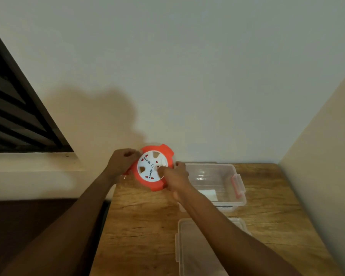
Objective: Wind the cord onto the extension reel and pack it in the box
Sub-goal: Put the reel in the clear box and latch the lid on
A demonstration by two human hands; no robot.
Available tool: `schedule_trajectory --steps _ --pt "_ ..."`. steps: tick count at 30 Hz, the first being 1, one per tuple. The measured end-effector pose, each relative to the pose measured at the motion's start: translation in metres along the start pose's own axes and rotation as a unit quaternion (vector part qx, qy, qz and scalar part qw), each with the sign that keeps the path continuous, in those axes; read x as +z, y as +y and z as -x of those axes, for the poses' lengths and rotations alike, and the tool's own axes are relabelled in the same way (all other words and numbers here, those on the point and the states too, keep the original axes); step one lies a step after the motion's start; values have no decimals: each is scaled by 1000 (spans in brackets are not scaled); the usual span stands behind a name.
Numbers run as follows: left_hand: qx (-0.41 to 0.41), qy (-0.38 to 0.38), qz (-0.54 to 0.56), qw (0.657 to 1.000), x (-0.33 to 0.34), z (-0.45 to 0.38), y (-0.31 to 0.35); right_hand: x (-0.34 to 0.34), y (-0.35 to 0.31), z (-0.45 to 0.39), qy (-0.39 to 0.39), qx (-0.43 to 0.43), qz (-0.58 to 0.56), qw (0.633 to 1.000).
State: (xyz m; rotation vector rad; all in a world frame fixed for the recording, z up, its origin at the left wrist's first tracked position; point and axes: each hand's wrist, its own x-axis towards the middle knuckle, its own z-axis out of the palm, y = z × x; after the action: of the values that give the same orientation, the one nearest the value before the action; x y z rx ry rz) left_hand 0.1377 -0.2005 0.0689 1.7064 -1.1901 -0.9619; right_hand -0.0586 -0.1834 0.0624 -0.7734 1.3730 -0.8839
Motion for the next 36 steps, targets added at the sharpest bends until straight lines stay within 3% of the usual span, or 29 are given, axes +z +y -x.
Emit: schedule_trajectory --steps 8,16,19,26,36 --pt "61 -73 13 995 118 0 64 -133 -41 -27 56 -29 17 998" --pt "7 -95 44 995 198 25 45 -210 -26 -55 69 -67 258 961" --pt "-11 -96 26 995 210 35 37 -218 -15 -58 46 -89 389 916" --pt "0 -130 28 991 222 46 9 -222 0 -64 55 -133 655 742" --pt "-114 -160 82 977 234 56 -11 -227 40 -83 35 -64 630 773"
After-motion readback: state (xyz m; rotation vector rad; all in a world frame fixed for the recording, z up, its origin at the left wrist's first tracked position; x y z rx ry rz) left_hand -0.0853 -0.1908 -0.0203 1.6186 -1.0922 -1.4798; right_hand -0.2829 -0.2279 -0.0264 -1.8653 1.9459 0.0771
